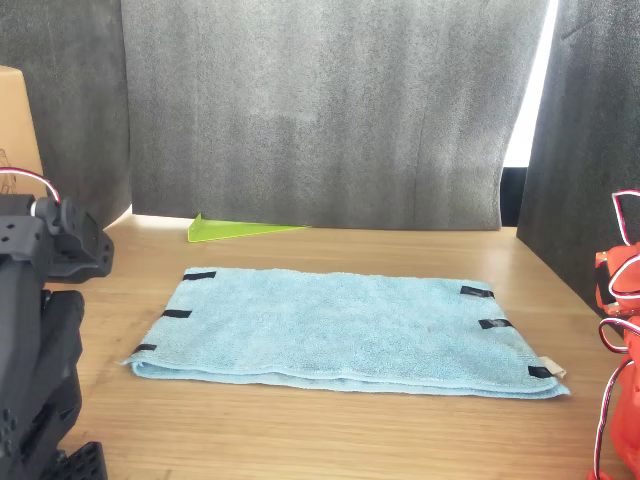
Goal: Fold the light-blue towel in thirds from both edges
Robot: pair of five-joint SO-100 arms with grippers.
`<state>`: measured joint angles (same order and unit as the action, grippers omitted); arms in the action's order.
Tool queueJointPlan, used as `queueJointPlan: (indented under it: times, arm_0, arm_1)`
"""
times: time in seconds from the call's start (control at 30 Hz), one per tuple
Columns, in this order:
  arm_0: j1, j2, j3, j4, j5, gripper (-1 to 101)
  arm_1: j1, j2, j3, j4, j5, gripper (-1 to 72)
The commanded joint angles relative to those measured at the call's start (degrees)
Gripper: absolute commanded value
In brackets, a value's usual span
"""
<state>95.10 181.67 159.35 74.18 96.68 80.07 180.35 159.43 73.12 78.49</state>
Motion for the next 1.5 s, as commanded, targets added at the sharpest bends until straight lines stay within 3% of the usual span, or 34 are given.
queueJointPlan:
  times: [0.0, 0.17, 0.3, 0.5, 0.63, 0.87, 1.07, 1.23, 1.47]
  arm_0:
    - [0.6, -0.1, 0.4, -0.8, 1.1, 0]
    - [1.3, -14.4, -5.9, -5.4, 1.2, 0]
    - [1.0, -29.8, -15.7, -7.2, 0.4, 0]
    - [-3.0, -48.9, -30.6, -3.0, 0.5, 0]
    - [-4.9, -55.4, -34.5, -1.4, 1.1, 0]
    - [-3.2, -62.8, -34.9, -1.8, 1.8, 0]
    - [-3.7, -65.3, -36.4, -1.1, 1.8, 0]
    - [-5.8, -65.2, -36.1, 0.1, 1.8, 12]
    - [-8.0, -61.7, -33.7, 1.8, 2.4, 18]
  arm_1:
    - [-0.6, -0.2, -1.9, 0.1, -1.7, -0.1]
    - [-1.9, -20.7, -17.1, -0.7, -3.5, -0.1]
    - [0.0, -42.9, -34.5, 3.1, -5.1, -0.1]
    - [8.2, -70.7, -54.4, 12.4, -4.4, -0.1]
    - [13.9, -84.6, -58.9, 13.9, -1.9, 0.0]
    - [19.8, -92.1, -58.0, 14.0, -0.4, 0.1]
    - [18.3, -93.0, -58.6, 13.6, -0.4, 7.7]
    - [17.2, -93.9, -58.2, 13.5, -0.9, 9.0]
    - [17.4, -95.3, -58.2, 13.3, -0.8, 13.3]
